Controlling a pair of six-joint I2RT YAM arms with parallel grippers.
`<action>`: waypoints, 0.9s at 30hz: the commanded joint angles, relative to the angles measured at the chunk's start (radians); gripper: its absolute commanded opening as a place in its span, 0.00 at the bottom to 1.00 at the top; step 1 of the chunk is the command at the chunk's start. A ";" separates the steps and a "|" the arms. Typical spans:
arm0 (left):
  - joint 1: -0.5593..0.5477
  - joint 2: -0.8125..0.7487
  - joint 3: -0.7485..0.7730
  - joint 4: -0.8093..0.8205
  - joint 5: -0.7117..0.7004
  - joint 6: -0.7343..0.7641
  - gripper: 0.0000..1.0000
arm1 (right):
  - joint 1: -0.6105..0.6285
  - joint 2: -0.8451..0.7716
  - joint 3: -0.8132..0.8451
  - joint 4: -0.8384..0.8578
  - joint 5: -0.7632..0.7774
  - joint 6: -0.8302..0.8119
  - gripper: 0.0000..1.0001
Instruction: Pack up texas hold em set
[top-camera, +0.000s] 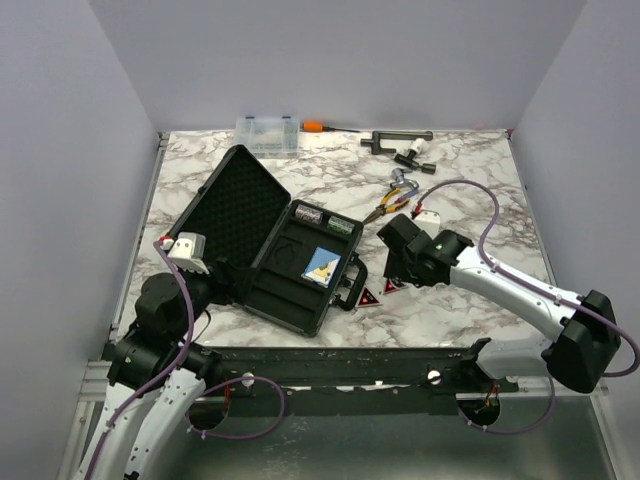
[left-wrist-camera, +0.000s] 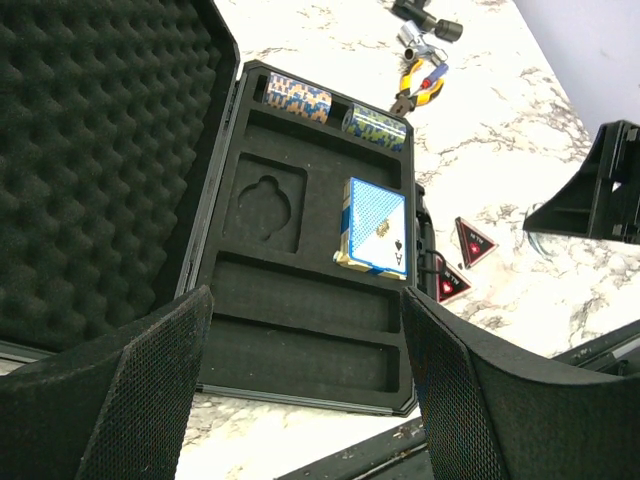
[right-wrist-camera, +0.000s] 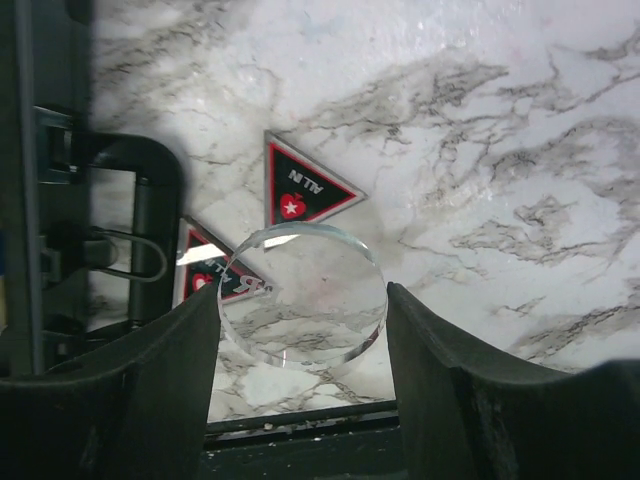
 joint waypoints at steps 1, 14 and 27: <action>0.001 -0.050 -0.002 -0.036 -0.024 -0.028 0.76 | -0.004 0.000 0.104 -0.041 0.046 -0.066 0.34; -0.010 -0.042 -0.007 -0.037 -0.033 -0.019 0.76 | -0.003 0.202 0.391 0.038 -0.120 -0.218 0.28; -0.009 -0.054 -0.008 -0.036 -0.040 -0.016 0.76 | 0.036 0.426 0.639 0.080 -0.251 -0.260 0.27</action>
